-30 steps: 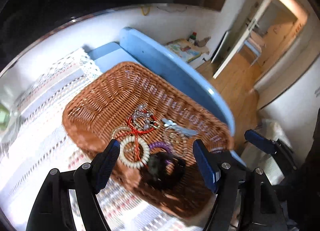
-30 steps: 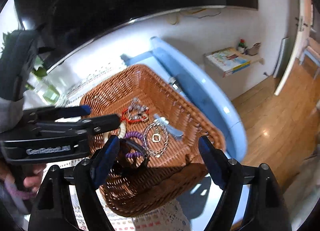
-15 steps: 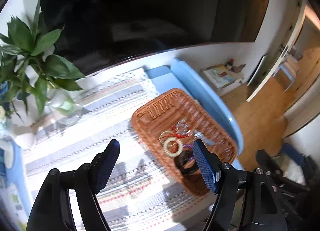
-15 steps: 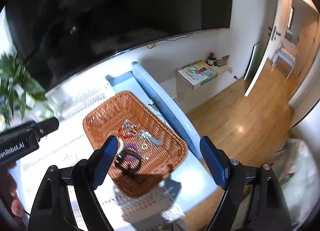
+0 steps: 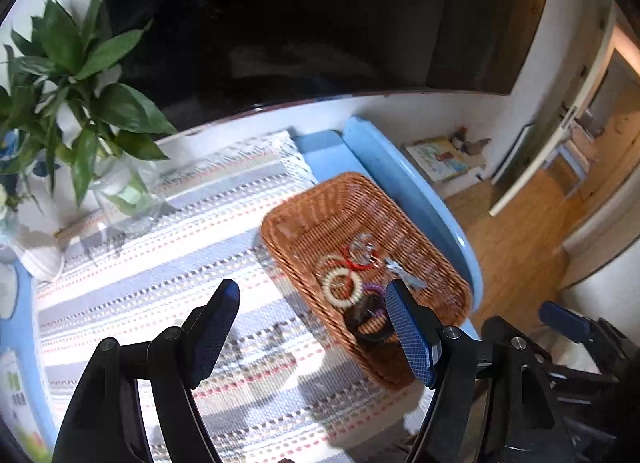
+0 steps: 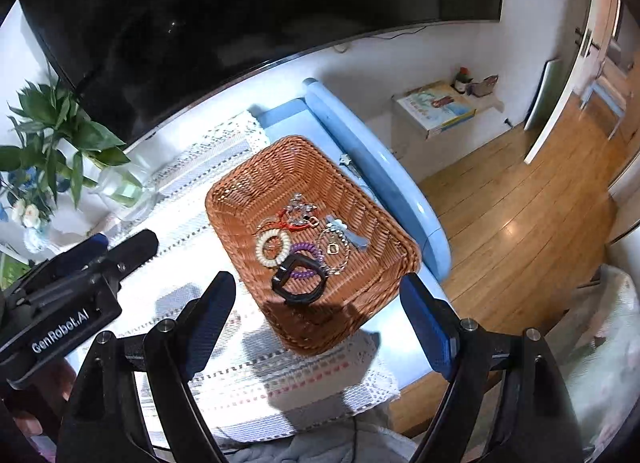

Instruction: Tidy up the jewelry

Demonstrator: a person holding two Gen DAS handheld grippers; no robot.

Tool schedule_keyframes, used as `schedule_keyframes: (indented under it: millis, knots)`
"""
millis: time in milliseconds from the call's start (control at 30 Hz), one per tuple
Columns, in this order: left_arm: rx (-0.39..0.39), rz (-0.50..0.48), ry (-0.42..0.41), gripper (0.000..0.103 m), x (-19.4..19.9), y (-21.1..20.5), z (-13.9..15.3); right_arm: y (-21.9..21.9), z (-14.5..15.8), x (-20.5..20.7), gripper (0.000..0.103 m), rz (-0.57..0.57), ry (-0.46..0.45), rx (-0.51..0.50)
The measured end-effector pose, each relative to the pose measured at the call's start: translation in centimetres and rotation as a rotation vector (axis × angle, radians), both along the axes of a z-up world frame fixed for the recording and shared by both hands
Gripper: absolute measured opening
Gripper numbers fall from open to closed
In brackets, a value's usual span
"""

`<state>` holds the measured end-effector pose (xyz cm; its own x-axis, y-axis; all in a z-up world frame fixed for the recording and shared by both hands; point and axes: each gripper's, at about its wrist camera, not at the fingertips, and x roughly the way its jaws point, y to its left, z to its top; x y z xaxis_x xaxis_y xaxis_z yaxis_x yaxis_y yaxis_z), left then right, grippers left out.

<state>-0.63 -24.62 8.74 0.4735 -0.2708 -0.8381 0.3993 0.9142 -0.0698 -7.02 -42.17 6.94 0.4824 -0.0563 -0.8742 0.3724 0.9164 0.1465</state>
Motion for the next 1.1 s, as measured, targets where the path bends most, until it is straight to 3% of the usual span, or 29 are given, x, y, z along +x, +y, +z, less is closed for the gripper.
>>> schedule_keyframes:
  millis: [500,1100]
  knots:
    - [0.051,0.006,0.033,0.076,0.4,-0.1,-2.2,0.8,-0.3,0.3,0.086,0.014,0.018,-0.039]
    - [0.046,-0.014,0.081,0.076,0.2,-0.2,-3.3,1.0,-0.9,0.3,0.086,0.015,0.034,-0.037]
